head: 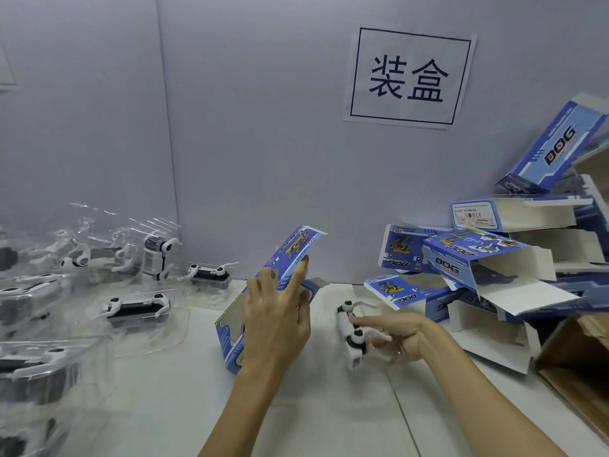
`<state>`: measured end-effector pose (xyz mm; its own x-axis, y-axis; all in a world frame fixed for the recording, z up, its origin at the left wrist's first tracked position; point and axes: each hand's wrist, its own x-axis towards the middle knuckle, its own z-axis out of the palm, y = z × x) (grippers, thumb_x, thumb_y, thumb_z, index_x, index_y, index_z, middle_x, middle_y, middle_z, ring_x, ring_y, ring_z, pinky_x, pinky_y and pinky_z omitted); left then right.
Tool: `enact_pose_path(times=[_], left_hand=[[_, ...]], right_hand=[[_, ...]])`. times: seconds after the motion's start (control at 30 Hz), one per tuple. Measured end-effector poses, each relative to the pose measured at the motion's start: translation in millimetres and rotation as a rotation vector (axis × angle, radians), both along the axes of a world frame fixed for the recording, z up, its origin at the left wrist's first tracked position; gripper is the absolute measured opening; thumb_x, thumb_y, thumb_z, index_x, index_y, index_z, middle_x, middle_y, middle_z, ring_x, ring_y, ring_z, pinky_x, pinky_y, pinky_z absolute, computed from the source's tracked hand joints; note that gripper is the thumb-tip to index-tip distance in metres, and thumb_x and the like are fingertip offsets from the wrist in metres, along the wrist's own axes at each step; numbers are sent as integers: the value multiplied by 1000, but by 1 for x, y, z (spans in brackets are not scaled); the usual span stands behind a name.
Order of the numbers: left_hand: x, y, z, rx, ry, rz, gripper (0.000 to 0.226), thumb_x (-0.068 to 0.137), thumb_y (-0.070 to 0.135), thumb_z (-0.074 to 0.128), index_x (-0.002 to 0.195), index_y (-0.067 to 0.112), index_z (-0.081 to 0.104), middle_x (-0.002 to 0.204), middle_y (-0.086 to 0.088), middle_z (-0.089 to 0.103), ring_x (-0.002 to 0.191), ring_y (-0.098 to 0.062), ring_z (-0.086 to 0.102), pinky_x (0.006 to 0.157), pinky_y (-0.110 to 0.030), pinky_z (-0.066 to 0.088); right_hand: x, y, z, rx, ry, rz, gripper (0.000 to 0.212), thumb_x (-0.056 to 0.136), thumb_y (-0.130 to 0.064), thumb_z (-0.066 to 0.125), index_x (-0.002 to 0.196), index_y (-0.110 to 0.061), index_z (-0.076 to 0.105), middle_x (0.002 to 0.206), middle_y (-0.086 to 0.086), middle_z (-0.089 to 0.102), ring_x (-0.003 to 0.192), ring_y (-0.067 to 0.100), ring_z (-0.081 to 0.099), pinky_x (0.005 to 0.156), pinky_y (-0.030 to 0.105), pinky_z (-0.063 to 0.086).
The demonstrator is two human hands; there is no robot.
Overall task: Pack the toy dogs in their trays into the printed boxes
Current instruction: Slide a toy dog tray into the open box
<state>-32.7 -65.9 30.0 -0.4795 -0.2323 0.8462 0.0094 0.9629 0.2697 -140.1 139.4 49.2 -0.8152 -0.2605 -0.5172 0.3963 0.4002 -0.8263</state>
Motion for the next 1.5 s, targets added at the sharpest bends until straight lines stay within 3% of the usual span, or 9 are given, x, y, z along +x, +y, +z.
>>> enact_pose_path(times=[0.3,0.47,0.7,0.87,1.0,1.13,1.3,1.4,1.5], left_hand=[[1,7,2,21,-31,-130,61,90,10,74,134,38,43,119,-18,52,97,-40,58,76,-47,51],[-2,18,-4,-40,-33,-161,69,84,-3,78,129,38,45,116,-18,56,102,-39,62,74,-48,52],[-5,23,-9,-163,-56,-161,74,78,-1,83,128,39,46,115,-15,54,107,-34,58,73,-46,51],[-6,25,-9,-209,-69,-183,63,84,4,83,124,38,46,117,-18,55,112,-35,57,75,-50,54],[-3,28,-9,-235,-75,-185,67,82,1,82,125,36,45,118,-23,56,117,-40,59,75,-56,56],[-1,31,-10,-245,-66,-186,79,74,-5,82,129,37,44,127,-20,38,124,-44,58,78,-62,56],[-3,34,-14,-262,-24,-78,84,74,-8,78,133,38,41,133,-21,33,135,-47,50,85,-66,53],[-4,41,-20,-296,-31,-37,94,68,-14,77,138,39,43,132,-24,48,135,-50,50,88,-67,50],[-3,45,-18,-259,-10,-95,85,74,0,85,139,35,44,130,-26,55,131,-50,55,87,-67,52]], right_hand=[[-6,-10,73,-804,74,-359,18,88,-26,82,91,-18,66,79,5,74,81,23,68,67,38,50],[-1,-36,87,-766,4,-328,16,94,-16,78,85,-13,65,66,10,74,57,24,73,44,32,56],[-11,-39,93,-572,-94,-392,42,92,-17,76,53,-3,68,57,11,71,71,27,57,54,35,45],[-20,-31,97,-530,-56,-417,18,96,-26,70,90,-12,60,115,7,68,105,31,56,82,41,48],[-18,-34,88,-614,-184,-429,9,95,-21,63,93,-13,61,90,12,78,108,28,61,95,43,46],[-15,-44,78,-647,-206,-503,7,98,-20,58,97,-12,58,110,7,74,117,24,61,113,43,38],[-8,-63,71,-559,2,-566,10,98,-17,59,107,-16,54,104,3,71,95,22,65,85,32,51],[-3,-70,64,-634,165,-721,22,109,-15,35,91,-12,48,55,4,64,50,14,60,45,19,41],[-2,-71,59,-631,238,-720,41,114,-19,22,87,-11,51,41,4,57,36,18,57,34,18,42]])
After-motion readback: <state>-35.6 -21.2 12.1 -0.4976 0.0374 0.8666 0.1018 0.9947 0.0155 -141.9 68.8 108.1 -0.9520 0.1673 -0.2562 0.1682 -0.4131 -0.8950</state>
